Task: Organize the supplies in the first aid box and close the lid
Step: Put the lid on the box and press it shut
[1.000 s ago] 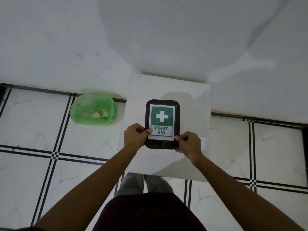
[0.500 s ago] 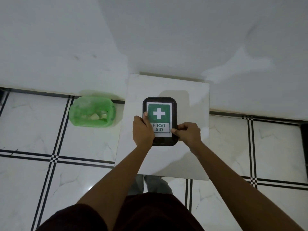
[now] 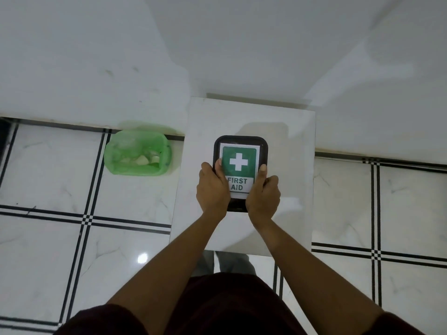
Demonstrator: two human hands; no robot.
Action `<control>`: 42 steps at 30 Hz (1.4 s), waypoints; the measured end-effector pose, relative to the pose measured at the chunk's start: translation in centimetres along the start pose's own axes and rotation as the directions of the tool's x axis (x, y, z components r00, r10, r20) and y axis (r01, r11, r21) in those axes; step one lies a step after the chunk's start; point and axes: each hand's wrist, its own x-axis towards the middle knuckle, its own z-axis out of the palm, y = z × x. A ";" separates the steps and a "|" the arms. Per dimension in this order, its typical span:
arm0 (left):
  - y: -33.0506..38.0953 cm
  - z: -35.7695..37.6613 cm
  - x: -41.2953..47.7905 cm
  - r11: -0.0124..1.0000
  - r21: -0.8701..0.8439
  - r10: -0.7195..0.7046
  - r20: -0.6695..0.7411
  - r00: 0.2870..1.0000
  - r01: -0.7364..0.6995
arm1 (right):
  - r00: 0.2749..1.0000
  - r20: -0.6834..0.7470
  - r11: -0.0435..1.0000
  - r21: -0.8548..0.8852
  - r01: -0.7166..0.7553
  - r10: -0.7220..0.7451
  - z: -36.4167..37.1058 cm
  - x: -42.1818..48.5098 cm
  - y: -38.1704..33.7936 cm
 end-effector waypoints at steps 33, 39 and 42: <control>-1.0 0.7 1.4 0.659 0.424 0.574 0.249 0.780 -0.621 | 0.608 0.348 0.504 -0.347 0.791 -0.714 1.4 5.4 -1.4; -0.8 0.8 1.8 0.685 0.357 0.573 0.275 0.772 -0.635 | 0.606 0.386 0.508 -0.333 0.795 -0.695 1.5 5.7 -1.4; -0.8 1.1 1.9 0.710 0.300 0.575 0.274 0.771 -0.637 | 0.609 0.397 0.519 -0.320 0.793 -0.686 1.5 5.9 -1.3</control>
